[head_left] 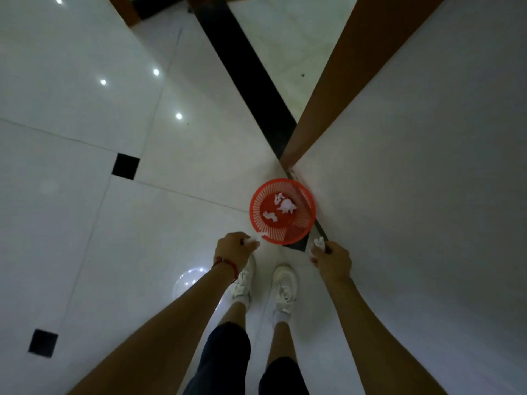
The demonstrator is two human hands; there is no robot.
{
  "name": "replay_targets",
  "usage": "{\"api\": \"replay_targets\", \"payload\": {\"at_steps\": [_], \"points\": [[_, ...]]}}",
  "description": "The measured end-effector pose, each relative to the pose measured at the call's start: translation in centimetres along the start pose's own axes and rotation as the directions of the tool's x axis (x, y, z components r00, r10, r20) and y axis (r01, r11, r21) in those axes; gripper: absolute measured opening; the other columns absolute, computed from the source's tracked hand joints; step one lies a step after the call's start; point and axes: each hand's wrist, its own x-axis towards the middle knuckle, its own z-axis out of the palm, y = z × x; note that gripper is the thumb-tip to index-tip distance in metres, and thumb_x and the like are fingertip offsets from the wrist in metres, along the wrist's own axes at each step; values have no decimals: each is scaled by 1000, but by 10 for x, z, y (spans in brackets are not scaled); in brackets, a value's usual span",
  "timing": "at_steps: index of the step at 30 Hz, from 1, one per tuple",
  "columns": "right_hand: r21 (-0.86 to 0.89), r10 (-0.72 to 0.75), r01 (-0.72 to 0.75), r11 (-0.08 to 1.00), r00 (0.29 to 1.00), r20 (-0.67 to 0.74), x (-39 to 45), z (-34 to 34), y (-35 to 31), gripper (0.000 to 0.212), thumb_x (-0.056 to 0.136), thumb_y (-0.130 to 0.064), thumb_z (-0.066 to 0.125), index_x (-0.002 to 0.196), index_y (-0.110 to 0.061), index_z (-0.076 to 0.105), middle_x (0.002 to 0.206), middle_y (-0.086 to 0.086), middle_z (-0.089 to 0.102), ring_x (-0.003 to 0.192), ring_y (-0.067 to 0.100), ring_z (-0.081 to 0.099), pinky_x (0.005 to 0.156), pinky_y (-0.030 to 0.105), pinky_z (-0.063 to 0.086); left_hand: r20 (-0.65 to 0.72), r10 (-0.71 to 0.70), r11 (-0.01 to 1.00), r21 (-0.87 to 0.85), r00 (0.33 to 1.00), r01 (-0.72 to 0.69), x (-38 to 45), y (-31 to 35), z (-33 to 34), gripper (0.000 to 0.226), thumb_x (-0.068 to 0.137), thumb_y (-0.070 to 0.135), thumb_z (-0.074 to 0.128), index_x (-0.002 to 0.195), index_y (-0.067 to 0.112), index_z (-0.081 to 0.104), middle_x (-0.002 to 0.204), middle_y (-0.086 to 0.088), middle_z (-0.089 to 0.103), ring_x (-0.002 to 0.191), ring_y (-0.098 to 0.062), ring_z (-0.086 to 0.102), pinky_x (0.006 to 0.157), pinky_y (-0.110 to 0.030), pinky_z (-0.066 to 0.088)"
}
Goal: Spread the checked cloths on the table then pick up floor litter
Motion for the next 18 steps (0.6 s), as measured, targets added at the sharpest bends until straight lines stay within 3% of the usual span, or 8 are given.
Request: {"api": "replay_targets", "payload": {"at_steps": [3,5,8,11,13,16,18], "points": [[-11,35,-35,999,999,-2,36,22,15,26,84,-13,64,61,-3,60,61,8,59,58,21,54,62,24,39,-26,-12,999,-39,1000,11,33,-8,28,29,82,26,66,97,2,68,91,-18,71,89,-29,65,80,-32,49],[12,47,-47,999,999,-14,55,33,25,31,84,-13,65,55,-8,56,56,7,57,55,18,53,60,24,42,-32,-19,999,-31,999,18,52,-12,42,29,82,27,65,97,3,68,84,-13,68,83,-25,61,73,-27,45],[15,29,-29,999,1000,10,69,44,31,21,84,-14,65,67,-2,63,67,13,62,64,25,57,68,35,49,-28,-20,999,-39,999,19,73,-12,59,22,84,28,62,89,7,66,78,-9,58,76,-19,52,62,-22,37],[20,-5,5,1000,1000,12,81,54,30,19,84,-15,65,81,4,66,79,20,67,75,33,64,77,46,55,-5,-36,996,-78,999,36,88,-10,72,26,86,30,60,94,6,64,90,-15,67,86,-27,63,75,-30,49],[2,-29,28,1000,999,46,85,57,28,23,84,-19,65,92,3,67,92,22,69,84,33,65,82,48,55,22,-25,994,-107,999,27,92,-7,76,36,86,32,59,111,6,61,107,-17,68,97,-30,64,88,-37,52],[-11,-18,19,1000,994,112,84,55,23,26,85,-21,63,107,-6,67,100,13,68,90,25,63,84,40,53,108,14,994,-113,994,-2,92,-2,76,50,86,37,58,128,11,50,126,-14,60,110,-31,59,96,-43,50],[-59,-28,36,998,992,127,78,48,21,22,87,-19,60,100,-4,68,92,11,66,84,22,60,78,34,49,139,6,997,-72,990,4,88,-6,72,52,86,38,58,130,12,48,131,-12,56,118,-30,54,99,-38,45]]}}
